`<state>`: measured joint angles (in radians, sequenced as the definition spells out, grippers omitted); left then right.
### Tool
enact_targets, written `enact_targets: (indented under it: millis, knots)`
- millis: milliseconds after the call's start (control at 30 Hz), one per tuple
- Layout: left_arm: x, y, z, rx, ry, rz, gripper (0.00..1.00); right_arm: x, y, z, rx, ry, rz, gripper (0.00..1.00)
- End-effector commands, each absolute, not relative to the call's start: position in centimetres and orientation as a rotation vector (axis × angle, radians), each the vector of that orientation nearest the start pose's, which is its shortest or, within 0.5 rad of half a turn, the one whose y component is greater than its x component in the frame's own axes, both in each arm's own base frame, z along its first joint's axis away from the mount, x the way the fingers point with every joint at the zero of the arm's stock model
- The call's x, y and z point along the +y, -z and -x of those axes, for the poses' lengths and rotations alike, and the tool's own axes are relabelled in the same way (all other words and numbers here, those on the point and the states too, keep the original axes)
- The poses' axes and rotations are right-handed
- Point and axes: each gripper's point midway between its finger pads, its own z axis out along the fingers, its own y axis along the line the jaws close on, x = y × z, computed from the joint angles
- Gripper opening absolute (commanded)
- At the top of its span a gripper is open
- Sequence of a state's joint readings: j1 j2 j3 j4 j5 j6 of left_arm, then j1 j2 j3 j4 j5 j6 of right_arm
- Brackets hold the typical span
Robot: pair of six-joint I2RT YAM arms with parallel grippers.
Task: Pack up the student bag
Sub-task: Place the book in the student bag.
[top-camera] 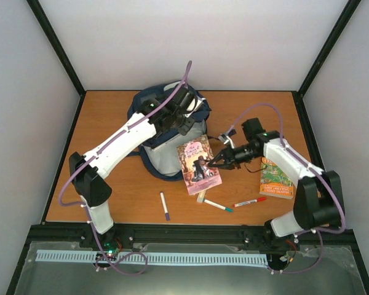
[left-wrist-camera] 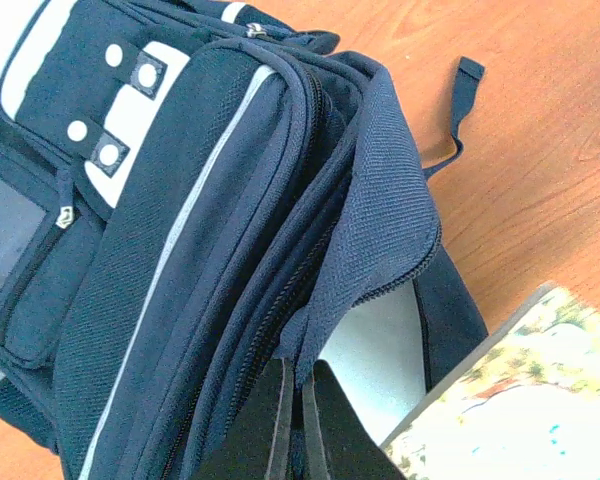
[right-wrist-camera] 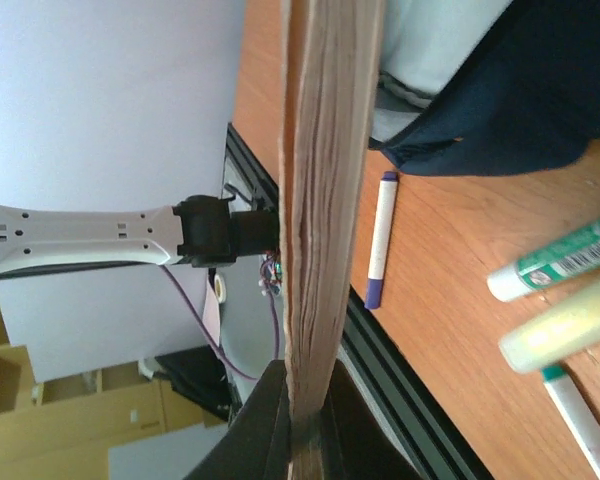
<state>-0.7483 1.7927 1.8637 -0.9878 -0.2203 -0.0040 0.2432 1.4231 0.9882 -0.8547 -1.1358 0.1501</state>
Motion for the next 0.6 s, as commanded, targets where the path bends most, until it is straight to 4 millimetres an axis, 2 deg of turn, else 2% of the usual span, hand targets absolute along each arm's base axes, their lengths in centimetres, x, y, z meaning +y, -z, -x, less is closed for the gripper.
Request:
enact_targets:
  millis: [0, 100, 200, 367, 567]
  knots:
    - [-28.6, -33.6, -37.1, 2.126, 0.097, -0.717, 0.01, 24.8, -19.6, -23.4, 2.559, -1.786, 0.482, 0.03]
    - [-28.7, -34.1, -37.1, 2.113, 0.110, -0.711, 0.01, 26.5, -19.5, -24.7, 2.549, -1.800, 0.553, 0.03]
    - [-28.8, -34.4, -37.2, 2.108, 0.120, -0.703, 0.01, 27.8, -19.2, -25.6, 2.551, -1.839, 0.549, 0.03]
    - [-29.0, -34.5, -37.0, 2.112, 0.136, -0.710, 0.01, 29.9, -17.7, -26.3, 2.571, -1.844, 0.588, 0.03]
    - [-29.0, -34.5, -36.8, 2.115, 0.147, -0.705, 0.01, 31.7, -16.0, -28.5, 2.562, -1.845, 0.592, 0.03]
